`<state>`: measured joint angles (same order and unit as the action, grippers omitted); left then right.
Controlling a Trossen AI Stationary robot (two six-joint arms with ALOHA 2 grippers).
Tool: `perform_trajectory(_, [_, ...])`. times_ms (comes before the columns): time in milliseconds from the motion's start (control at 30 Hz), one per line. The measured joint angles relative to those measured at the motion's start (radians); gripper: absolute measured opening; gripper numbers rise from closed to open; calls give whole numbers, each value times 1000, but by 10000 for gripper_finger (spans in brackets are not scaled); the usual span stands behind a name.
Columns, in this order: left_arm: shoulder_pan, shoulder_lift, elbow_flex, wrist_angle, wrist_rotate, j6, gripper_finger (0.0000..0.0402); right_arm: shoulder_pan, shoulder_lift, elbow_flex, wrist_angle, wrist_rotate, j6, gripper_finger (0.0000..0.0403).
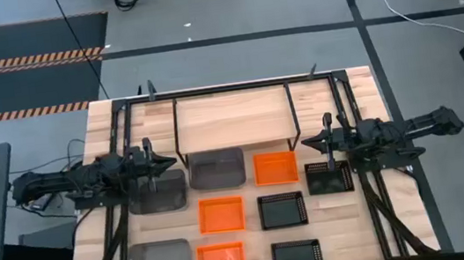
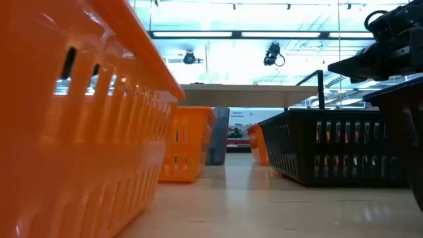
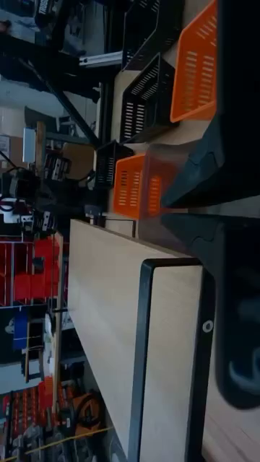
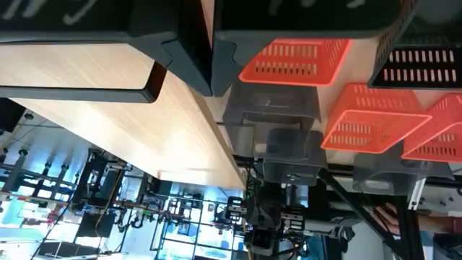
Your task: Stack baskets on shelf by color
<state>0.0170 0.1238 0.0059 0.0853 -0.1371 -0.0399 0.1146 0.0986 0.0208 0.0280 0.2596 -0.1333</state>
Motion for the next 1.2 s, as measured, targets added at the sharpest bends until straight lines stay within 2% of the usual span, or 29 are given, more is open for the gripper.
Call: perform_trajectory(1200, [0, 0, 0, 0, 0, 0, 35, 0, 0, 0, 0, 0, 0, 12])
